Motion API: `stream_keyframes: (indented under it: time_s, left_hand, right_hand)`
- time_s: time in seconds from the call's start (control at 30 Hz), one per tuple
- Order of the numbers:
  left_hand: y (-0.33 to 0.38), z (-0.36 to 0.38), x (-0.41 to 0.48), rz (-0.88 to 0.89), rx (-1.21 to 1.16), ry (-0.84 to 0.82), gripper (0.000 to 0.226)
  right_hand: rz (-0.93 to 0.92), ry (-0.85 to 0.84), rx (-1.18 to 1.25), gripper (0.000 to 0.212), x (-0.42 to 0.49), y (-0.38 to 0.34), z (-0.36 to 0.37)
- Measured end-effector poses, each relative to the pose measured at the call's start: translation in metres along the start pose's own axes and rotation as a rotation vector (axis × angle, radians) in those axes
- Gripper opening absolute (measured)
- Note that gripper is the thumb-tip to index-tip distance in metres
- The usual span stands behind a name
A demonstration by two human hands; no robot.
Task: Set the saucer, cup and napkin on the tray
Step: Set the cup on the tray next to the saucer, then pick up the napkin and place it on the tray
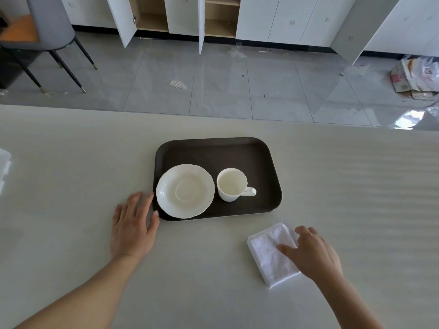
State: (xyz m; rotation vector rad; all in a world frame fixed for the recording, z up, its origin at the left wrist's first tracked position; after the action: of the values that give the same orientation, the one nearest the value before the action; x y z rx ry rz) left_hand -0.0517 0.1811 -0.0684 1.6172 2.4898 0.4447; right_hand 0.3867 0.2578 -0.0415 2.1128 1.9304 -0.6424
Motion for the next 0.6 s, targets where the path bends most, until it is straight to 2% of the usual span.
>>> stream_keyframes:
  time_s: [0.4,0.5,0.6]
  left_hand:
    - [0.002,-0.002,-0.001,0.002,-0.006,-0.001,0.055]
    - [0.003,-0.003,-0.001,0.003,-0.009,-0.002,0.055]
    - [0.004,-0.004,-0.001,-0.001,-0.01,-0.001,0.055]
  right_hand:
    - [0.08,-0.032,0.042,0.039,0.0,0.001,0.006]
    - [0.098,-0.074,0.109,0.035,0.001,0.004,0.011]
    - [0.1,-0.112,0.291,0.037,0.0,0.004,0.018]
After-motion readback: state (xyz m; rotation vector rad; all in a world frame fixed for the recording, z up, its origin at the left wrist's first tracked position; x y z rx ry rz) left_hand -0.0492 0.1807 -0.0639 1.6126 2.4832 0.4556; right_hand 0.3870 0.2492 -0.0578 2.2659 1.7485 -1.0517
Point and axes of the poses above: each hand's wrist, its own x-axis towards the middle knuckle, its own z-axis out of the palm, y = z × x, the point moved 9 cm from there along x, towards the middle knuckle, and after that the axes turned 1 degree about -y, right-handed, at the moved point
